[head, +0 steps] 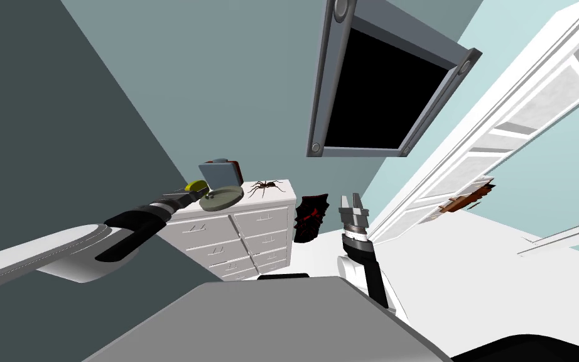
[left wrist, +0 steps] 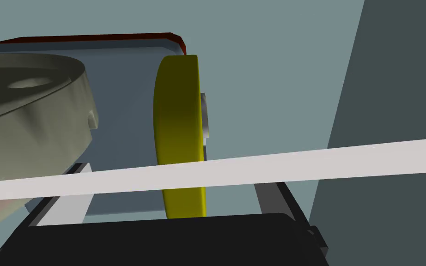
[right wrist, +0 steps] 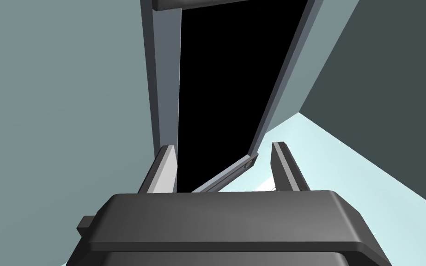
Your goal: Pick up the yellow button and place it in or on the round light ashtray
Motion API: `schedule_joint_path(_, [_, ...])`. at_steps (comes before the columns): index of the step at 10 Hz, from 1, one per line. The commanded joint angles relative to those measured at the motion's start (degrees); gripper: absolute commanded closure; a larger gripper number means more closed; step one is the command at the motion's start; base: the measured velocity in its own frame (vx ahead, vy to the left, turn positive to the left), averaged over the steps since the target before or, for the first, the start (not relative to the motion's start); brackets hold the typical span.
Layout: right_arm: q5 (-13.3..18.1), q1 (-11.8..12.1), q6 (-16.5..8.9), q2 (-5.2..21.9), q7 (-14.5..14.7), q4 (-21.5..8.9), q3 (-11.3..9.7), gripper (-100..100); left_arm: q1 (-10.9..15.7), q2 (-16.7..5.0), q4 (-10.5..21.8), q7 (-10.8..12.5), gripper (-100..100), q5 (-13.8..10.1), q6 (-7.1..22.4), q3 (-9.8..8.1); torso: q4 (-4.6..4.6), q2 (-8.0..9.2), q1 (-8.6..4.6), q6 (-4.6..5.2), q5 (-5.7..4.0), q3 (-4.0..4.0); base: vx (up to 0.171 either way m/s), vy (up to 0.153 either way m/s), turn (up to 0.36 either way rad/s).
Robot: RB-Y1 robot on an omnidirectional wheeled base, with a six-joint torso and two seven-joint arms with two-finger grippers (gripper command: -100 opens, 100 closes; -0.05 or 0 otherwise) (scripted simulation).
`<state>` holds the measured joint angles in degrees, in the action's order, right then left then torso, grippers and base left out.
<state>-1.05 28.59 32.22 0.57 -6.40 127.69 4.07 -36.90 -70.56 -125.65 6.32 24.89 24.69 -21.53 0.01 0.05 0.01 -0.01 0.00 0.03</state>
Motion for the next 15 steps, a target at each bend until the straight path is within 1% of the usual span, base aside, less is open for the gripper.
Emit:
schedule_joint_path(1, [0.00,0.00,0.00,0.00,0.00,0.00,0.00,0,0.03,-0.76,1.33,0.27,-100,-0.81,1.10,-0.49,0.00,0.00,0.00,0.00,0.00,0.00,0.015,0.026,-0.253])
schedule_joint_path(2, [0.00,0.00,0.00,0.00,0.00,0.00,0.00,0,0.35,-0.36,1.24,0.19,-100,-0.32,0.37,-0.06,-0.01,-0.03,0.07,-0.02,0.02,-0.02,0.006,0.018,-0.046])
schedule_joint_path(3, [0.00,0.01,0.00,0.00,0.00,0.00,0.01,0,0.40,-0.40,1.40,0.23,100,-0.35,0.42,-0.07,0.00,0.00,0.05,-0.07,0.02,0.00,0.000,0.000,0.000])
schedule_joint_path(7, [0.00,0.01,0.00,0.00,0.00,0.00,0.01,0,0.41,-0.38,1.42,0.24,100,-0.34,0.50,-0.12,-0.01,0.02,-0.05,-0.02,0.02,0.00,0.000,0.001,0.003])
schedule_joint_path(8, [0.00,0.01,0.00,0.00,0.00,0.00,0.01,0,0.41,-0.39,1.41,0.24,0,-0.34,0.48,-0.11,-0.01,0.02,-0.05,-0.03,0.02,0.00,0.000,0.000,0.000])
schedule_joint_path(9, [0.00,0.01,0.00,0.00,0.00,0.00,0.01,0,-0.04,0.06,0.13,0.04,100,0.02,0.01,-0.09,-0.01,0.02,-0.05,-0.04,0.02,0.00,-0.006,-0.007,0.207])
schedule_joint_path(10, [0.00,0.02,0.00,0.00,0.00,0.00,0.01,0,-0.07,0.47,-0.47,-0.07,100,0.44,-0.53,0.11,-0.02,0.12,-0.06,-0.19,0.06,0.05,-0.008,-0.025,0.244])
schedule_joint_path(11, [0.00,0.02,0.00,0.00,0.00,0.00,0.01,0,0.44,-0.04,0.00,0.02,100,0.13,0.00,0.13,-0.04,0.23,-0.06,-0.26,0.11,0.09,-0.003,-0.017,0.048])
schedule_joint_path(12, [0.00,0.01,0.00,0.00,0.00,0.00,0.00,0,0.41,-0.01,-0.05,0.01,0,0.16,-0.14,0.13,-0.05,0.21,-0.02,-0.19,0.12,0.08,0.000,0.000,0.000])
schedule_joint_path(13, [0.00,0.01,0.00,0.00,0.00,0.00,0.00,0,0.10,-1.21,-0.09,0.35,100,0.25,0.21,-1.77,-0.05,0.18,0.02,-0.20,0.13,0.06,-0.024,-0.026,0.060])
schedule_joint_path(15, [0.00,0.01,0.00,0.00,0.00,0.00,0.00,0,-0.21,-2.33,-0.15,0.67,100,0.33,0.54,-3.53,0.01,0.34,-0.14,-0.22,0.06,0.17,-0.039,-0.041,0.041])
